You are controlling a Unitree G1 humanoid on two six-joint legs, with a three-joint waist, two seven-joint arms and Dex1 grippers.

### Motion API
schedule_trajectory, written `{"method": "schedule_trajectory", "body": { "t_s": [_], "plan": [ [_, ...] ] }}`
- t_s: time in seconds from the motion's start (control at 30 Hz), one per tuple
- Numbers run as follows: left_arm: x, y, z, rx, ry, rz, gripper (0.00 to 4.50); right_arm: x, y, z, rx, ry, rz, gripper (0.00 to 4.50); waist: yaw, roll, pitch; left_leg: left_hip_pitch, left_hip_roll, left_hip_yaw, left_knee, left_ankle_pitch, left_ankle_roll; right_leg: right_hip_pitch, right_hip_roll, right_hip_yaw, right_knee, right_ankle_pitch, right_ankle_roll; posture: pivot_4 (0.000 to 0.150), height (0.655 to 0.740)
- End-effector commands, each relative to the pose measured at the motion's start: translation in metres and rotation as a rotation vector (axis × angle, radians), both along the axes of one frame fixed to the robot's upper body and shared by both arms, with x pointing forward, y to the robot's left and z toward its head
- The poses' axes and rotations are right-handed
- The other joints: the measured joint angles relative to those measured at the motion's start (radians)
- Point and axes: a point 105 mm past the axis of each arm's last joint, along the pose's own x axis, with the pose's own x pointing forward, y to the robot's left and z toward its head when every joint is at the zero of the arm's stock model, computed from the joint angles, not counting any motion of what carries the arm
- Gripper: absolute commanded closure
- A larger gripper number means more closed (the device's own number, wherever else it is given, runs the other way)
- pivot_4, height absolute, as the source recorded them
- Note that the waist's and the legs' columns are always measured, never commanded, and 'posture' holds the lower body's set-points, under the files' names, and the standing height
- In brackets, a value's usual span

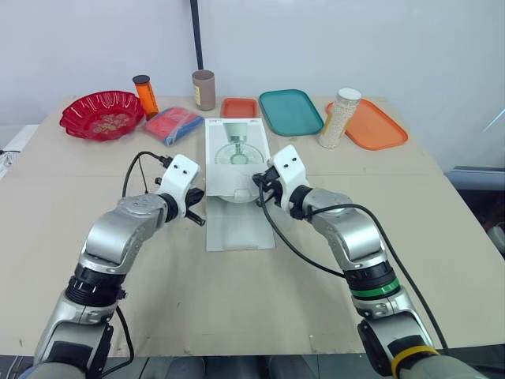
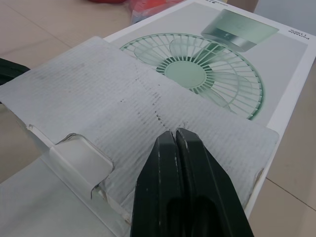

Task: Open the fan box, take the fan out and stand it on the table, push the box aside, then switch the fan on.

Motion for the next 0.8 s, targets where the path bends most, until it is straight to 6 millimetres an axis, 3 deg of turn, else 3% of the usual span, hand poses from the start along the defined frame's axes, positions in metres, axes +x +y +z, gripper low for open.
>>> {"method": "schedule_trajectory", "body": {
  "t_s": [0.03,0.3,0.53,0.67,0.8],
  "plan": [
    [0.001,-0.012,0.017,-0.001,-0.079,-0.061,4.5,0.0,-0.001,-0.017,-0.025,0.061,-0.009,4.45,0.0,0.0,0.0,0.0,0.0,0.0,0.0,0.0,0.0,0.0,0.0,0.0,0.0,0.0,0.0,0.15,0.74],
    [-0.002,-0.005,0.015,-0.007,-0.081,-0.039,4.5,-0.001,0.002,-0.019,-0.027,0.068,0.001,4.45,0.001,0.0,0.0,0.0,0.0,0.0,0.0,0.0,0.0,0.0,0.0,0.0,0.0,0.0,0.0,0.15,0.74],
    [-0.037,0.032,0.017,-0.015,-0.017,0.017,4.5,-0.001,0.005,-0.021,-0.032,0.074,0.01,4.45,-0.002,0.0,0.0,0.0,0.001,0.0,-0.001,0.0,0.0,0.0,0.0,0.0,0.0,0.0,0.0,0.15,0.74],
    [-0.055,0.042,0.024,-0.017,-0.004,0.023,3.44,-0.002,0.006,-0.022,-0.031,0.081,0.018,4.5,-0.001,0.0,0.0,0.0,0.001,0.0,0.0,0.0,0.0,0.0,0.0,0.0,0.0,0.0,0.0,0.15,0.74],
    [-0.065,0.032,0.032,-0.155,0.009,-0.013,2.1,-0.002,0.006,-0.024,-0.032,0.085,0.02,4.5,0.0,-0.002,-0.001,0.0,0.0,0.0,0.0,0.0,0.0,0.001,0.0,0.0,0.0,0.0,0.0,0.15,0.74]
  ]
}}
